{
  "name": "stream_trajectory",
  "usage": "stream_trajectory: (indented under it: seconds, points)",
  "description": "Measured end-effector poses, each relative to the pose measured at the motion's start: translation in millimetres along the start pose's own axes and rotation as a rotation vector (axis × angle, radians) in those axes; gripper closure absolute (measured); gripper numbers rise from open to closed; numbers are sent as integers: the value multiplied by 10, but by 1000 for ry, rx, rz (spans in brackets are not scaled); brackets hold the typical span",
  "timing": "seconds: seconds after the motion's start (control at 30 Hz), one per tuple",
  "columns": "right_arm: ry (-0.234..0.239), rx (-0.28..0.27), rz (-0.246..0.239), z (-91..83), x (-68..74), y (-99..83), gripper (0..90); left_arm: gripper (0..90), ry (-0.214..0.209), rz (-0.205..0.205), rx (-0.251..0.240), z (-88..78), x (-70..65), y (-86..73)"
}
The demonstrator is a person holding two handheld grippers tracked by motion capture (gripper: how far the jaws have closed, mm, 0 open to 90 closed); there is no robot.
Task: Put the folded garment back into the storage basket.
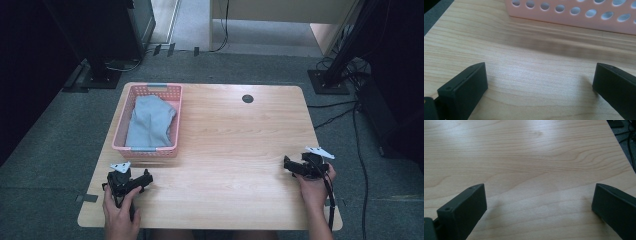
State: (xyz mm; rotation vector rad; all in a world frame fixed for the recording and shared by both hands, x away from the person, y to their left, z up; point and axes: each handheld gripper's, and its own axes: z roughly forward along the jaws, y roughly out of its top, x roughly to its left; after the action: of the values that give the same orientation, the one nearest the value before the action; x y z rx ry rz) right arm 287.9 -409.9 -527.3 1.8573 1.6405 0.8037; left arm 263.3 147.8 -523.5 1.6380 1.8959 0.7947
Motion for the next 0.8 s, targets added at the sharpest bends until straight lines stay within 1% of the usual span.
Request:
stream_trajectory:
  seconds: [0.27,0.4,0.5,0.63,0.8]
  points:
    - [-26,4,-4,-31,-85,-23,0,0,0,0,0,0,0,0]
    - [-35,6,1,-44,-117,-32,0,0,0,0,0,0,0,0]
    - [-44,11,-4,-52,-135,-37,0,0,0,0,0,0,0,0]
    - [-64,20,-27,-50,-152,-42,0,0,0,1,1,-1,1,0]
    - [-71,20,-23,-64,-199,-49,0,0,0,1,0,0,0,0]
